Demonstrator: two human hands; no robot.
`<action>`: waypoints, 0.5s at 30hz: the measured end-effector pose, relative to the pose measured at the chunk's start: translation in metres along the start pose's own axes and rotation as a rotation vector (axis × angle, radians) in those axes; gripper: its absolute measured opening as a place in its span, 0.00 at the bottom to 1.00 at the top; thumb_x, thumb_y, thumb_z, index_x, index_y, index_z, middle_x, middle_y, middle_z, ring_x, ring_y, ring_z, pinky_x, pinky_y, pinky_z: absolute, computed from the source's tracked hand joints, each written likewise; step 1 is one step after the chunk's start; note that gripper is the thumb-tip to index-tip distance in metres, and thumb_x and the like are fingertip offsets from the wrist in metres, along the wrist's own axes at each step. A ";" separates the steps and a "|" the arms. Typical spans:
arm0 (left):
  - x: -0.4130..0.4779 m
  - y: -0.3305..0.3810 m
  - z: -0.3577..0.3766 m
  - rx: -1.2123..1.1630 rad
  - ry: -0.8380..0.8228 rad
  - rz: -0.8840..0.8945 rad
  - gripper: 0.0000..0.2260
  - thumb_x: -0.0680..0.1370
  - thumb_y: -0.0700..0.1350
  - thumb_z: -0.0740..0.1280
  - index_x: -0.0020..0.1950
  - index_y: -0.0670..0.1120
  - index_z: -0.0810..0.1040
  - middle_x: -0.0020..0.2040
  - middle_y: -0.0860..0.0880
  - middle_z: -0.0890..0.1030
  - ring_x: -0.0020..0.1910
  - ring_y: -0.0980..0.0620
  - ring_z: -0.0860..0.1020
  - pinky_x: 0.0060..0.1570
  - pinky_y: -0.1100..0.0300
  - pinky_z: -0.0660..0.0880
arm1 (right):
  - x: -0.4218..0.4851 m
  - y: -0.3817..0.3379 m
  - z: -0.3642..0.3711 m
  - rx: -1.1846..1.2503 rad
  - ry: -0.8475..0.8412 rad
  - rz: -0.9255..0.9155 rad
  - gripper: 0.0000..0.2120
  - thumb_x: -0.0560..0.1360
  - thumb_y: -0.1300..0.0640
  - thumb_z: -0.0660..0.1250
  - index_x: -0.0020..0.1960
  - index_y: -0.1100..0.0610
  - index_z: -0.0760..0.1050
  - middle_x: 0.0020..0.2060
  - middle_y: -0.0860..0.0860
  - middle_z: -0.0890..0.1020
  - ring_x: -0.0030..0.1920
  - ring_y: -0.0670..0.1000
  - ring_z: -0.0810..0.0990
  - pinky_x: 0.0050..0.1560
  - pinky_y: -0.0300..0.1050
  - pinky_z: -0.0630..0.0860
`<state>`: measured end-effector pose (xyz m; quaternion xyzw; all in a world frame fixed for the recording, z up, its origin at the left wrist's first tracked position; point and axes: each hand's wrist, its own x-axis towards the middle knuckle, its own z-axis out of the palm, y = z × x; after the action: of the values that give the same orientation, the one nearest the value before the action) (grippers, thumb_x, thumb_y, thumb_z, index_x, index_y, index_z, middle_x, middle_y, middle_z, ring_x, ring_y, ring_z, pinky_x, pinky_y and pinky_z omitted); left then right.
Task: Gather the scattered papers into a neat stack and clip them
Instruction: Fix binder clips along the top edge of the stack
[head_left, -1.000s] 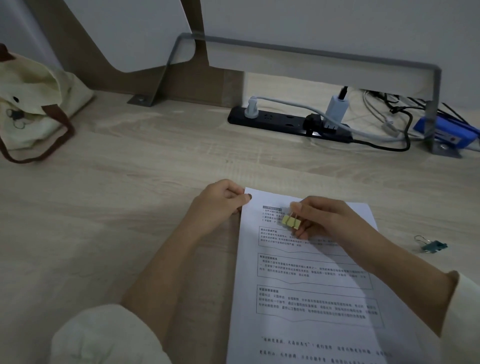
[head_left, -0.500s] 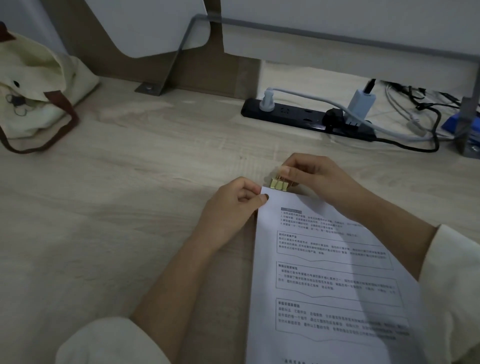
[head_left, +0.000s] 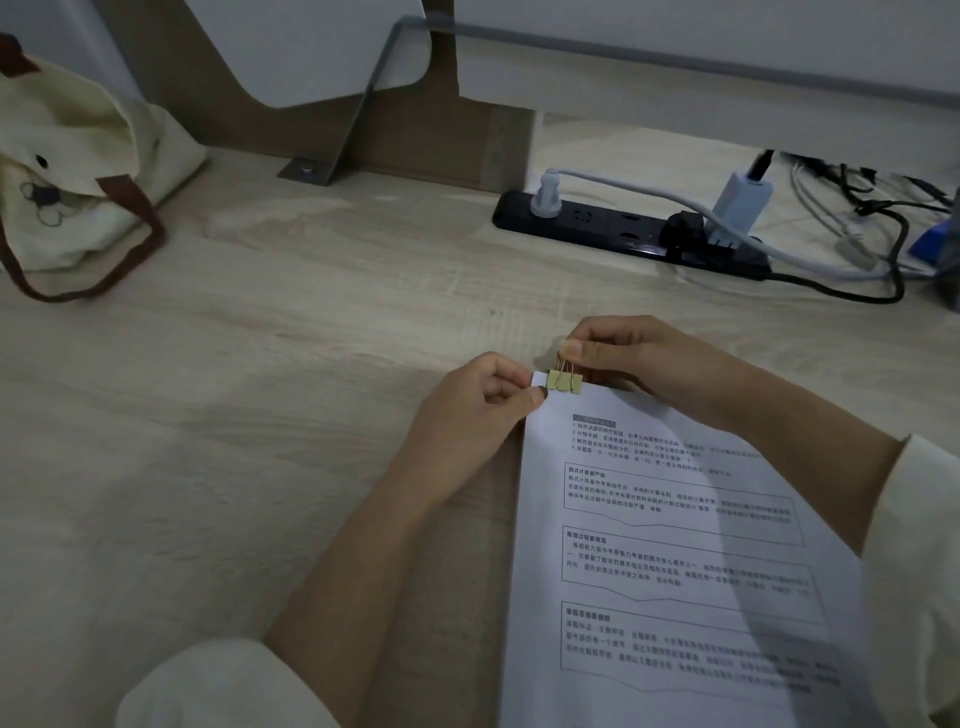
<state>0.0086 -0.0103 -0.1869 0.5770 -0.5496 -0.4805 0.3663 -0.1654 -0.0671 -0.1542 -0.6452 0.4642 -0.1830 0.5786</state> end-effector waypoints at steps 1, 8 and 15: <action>0.000 0.000 0.000 -0.003 0.001 -0.006 0.03 0.74 0.46 0.68 0.42 0.53 0.75 0.41 0.53 0.82 0.47 0.51 0.81 0.58 0.46 0.75 | 0.000 -0.001 -0.001 -0.016 -0.010 0.020 0.09 0.76 0.54 0.64 0.45 0.60 0.77 0.40 0.52 0.80 0.40 0.48 0.78 0.41 0.33 0.75; 0.000 -0.001 0.000 0.003 0.020 -0.033 0.03 0.74 0.47 0.68 0.42 0.54 0.75 0.47 0.50 0.84 0.49 0.51 0.81 0.58 0.47 0.75 | -0.003 -0.006 -0.001 -0.013 -0.034 0.137 0.17 0.74 0.51 0.65 0.51 0.65 0.77 0.41 0.55 0.80 0.41 0.51 0.77 0.42 0.39 0.74; 0.002 -0.002 0.000 -0.001 0.018 -0.035 0.04 0.75 0.47 0.68 0.41 0.53 0.74 0.47 0.49 0.84 0.50 0.49 0.81 0.58 0.45 0.75 | -0.004 -0.013 0.000 -0.207 0.025 0.204 0.15 0.74 0.45 0.63 0.36 0.53 0.77 0.25 0.41 0.77 0.27 0.38 0.74 0.39 0.36 0.66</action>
<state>0.0089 -0.0118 -0.1892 0.5907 -0.5359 -0.4817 0.3632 -0.1628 -0.0652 -0.1413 -0.6487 0.5509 -0.0824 0.5186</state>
